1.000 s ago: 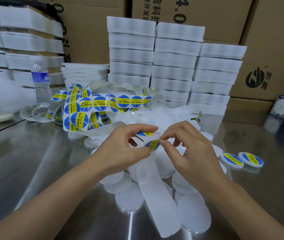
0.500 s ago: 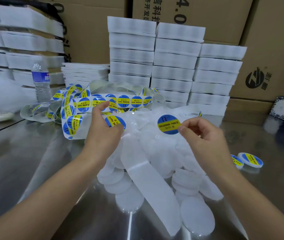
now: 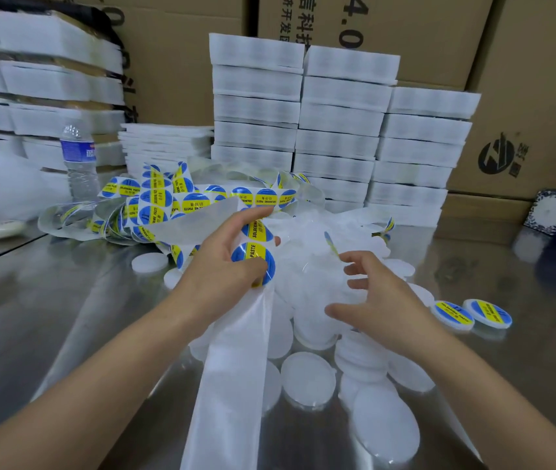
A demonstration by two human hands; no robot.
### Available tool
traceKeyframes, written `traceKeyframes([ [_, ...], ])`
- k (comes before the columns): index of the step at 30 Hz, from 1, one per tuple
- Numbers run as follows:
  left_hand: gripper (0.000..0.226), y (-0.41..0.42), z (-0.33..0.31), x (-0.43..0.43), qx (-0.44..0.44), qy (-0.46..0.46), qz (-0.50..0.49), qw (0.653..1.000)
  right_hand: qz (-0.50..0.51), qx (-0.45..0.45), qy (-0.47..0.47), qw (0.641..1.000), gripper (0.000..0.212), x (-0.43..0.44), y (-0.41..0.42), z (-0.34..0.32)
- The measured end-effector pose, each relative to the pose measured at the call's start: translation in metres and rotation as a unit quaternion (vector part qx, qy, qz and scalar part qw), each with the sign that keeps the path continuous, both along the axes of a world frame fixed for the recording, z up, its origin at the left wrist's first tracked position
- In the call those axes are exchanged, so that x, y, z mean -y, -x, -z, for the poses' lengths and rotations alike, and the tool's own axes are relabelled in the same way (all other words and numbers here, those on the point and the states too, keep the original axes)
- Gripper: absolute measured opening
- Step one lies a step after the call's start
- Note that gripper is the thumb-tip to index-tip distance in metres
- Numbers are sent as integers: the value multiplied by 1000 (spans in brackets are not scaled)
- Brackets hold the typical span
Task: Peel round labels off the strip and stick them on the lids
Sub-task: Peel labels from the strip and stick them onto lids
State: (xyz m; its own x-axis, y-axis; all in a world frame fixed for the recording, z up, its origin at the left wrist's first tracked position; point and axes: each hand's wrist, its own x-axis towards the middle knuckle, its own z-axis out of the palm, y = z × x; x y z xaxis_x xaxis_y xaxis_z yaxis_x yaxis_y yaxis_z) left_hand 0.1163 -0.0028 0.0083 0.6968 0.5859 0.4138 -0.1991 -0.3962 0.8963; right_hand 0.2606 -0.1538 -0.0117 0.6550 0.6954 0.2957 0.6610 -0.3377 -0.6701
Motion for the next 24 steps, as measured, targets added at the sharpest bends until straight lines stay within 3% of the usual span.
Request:
traceKeyframes([
  [5,54,-4,6,-7,-46,-44,-52,997,-65,24,-31,997,65,-4,7,4],
  [11,30,-3,4,-23,-42,-9,-156,987,-155,-1,-50,987,78,-17,34,18],
  [18,33,-5,6,-31,-104,-6,-175,979,-160,126,42,978,94,-17,45,21],
  [24,53,-4,5,-28,-121,-39,-189,974,-151,227,64,960,92,-25,50,26],
])
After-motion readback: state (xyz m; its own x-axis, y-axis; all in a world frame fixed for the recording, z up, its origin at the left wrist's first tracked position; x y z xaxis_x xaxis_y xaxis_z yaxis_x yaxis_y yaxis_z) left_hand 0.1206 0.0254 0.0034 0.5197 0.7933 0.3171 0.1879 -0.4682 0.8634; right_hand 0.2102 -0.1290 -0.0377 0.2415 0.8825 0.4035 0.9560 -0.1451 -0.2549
